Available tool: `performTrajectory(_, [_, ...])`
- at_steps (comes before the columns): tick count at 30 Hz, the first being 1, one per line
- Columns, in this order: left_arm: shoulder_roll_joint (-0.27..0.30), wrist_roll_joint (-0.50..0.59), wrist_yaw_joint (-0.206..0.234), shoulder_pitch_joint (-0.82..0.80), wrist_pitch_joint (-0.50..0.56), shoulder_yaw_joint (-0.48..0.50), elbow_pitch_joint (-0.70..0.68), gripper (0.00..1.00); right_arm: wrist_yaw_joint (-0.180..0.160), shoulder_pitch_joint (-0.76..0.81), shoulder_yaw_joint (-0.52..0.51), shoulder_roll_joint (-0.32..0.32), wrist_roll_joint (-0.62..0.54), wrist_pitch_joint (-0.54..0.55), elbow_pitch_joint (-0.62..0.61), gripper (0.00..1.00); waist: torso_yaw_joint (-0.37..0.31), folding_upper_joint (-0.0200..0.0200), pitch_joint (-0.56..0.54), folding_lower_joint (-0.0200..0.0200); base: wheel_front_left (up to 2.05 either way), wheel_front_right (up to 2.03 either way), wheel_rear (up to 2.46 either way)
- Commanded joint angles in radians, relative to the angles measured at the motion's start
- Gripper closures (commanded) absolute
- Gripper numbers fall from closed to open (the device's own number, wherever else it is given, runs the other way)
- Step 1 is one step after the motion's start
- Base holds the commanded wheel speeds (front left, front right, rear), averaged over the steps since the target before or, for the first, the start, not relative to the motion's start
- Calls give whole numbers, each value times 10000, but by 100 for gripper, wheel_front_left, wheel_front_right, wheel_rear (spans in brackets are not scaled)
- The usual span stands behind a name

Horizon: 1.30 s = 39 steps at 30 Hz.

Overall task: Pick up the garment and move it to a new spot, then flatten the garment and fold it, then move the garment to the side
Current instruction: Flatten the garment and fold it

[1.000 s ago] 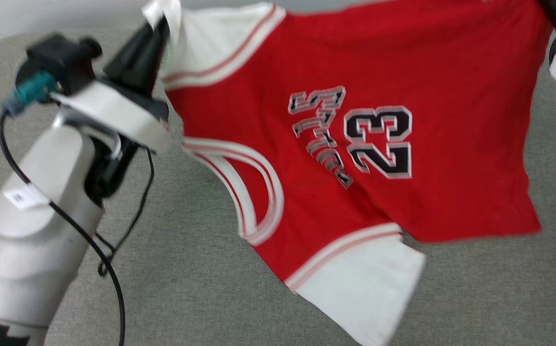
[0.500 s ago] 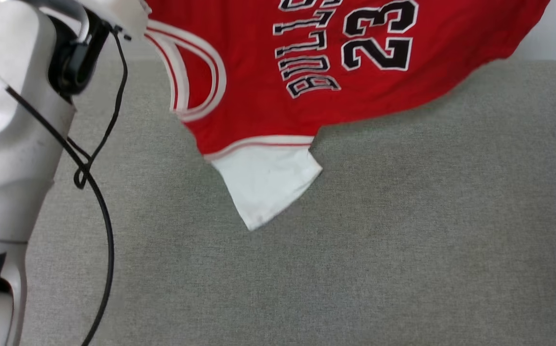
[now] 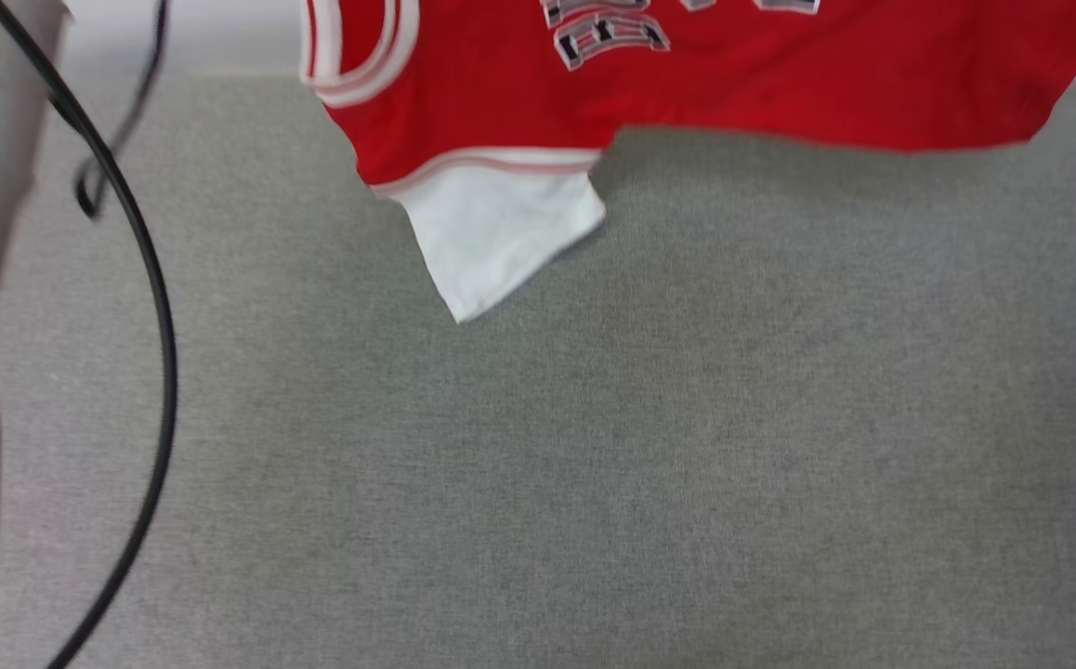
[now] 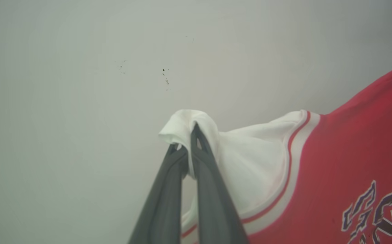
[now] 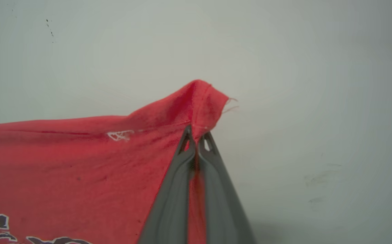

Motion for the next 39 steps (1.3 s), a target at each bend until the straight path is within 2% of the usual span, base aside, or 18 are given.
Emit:
performTrajectory(1, [-57,196,31,-630,29,-78,305,100,-12,-560,-133,112,-75,-206,280,100,-84,0,435,0,0,0,0])
performTrajectory(11, [-460,724,189,-3371,-21,-303,1881,100,-12,-2416,-521,593,-788,-791,1116,100,-283,0,1995,0,0,0,0])
performTrajectory(21, [-1190,706,246,-5387,-582,-220,2857,100,-12,-3738,-941,366,-1882,-1527,1180,100,-230,0,3752,0,0,0,0])
performTrajectory(28, [-1532,530,116,-5603,-1000,-280,3238,100,-12,-3769,-1110,163,-2391,-1875,1171,100,-112,0,4563,0,0,0,0])
performTrajectory(30, [-1710,426,74,-5306,-1197,-357,3421,100,-14,-3549,-1260,-94,-2481,-1966,1170,100,-4,0,4713,0,0,0,0])
performTrajectory(39, [-2001,87,11,-4436,-1443,-528,3758,100,-12,-2747,-1286,3,-2492,-2057,1170,100,183,0,4740,0,0,0,0])
